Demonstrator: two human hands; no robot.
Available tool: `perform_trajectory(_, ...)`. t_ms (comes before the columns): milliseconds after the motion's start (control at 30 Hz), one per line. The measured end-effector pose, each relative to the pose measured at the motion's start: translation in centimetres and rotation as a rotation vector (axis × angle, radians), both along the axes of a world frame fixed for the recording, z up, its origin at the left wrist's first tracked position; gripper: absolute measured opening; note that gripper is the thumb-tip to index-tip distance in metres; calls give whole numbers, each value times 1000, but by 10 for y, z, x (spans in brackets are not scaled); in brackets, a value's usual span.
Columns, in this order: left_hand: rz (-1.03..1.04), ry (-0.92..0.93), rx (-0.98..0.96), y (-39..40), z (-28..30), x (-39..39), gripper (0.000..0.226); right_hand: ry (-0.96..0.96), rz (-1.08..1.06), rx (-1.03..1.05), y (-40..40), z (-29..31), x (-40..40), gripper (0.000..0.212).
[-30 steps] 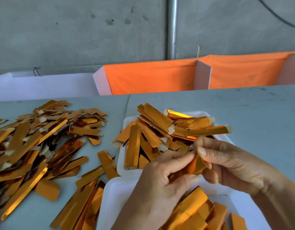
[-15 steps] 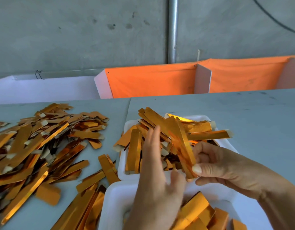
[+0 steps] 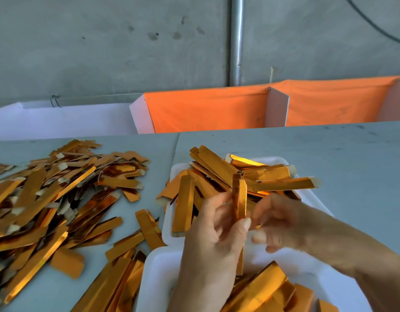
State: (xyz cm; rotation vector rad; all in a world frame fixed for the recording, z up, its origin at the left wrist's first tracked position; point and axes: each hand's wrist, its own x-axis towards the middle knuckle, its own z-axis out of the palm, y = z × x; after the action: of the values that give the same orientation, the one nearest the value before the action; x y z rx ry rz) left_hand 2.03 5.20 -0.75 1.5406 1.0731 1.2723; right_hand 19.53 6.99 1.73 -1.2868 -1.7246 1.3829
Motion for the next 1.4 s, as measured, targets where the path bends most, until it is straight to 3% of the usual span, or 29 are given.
perform_trajectory(100,-37,125,17,-3,1,2,33,228,-177,113,2,2,11,31)
perform_trajectory(200,-51,199,26,-7,-2,5,38,310,-192,170,3,0,10,29)
perform_trajectory(367,-116,274,20,-6,1,9,37,325,-182,203,3,0,3,25)
perform_trajectory(533,47,561,170,-5,-2,10,47,245,-229,220,2,3,2,13)
perform_trajectory(667,88,675,198,-3,-3,11,65,234,-223,194,0,6,-1,13)
perform_trajectory(1000,47,445,208,-2,-2,5,46,414,-154,-27,-2,11,1,7)
perform_trajectory(1100,17,416,263,-2,1,5,56,456,-144,-63,-1,11,4,9)
perform_trajectory(1167,-11,394,282,-3,1,6,46,471,-134,-64,-1,11,6,10)
perform_trajectory(1400,-23,542,401,-2,-3,9,69,425,-104,-7,-1,8,13,7)
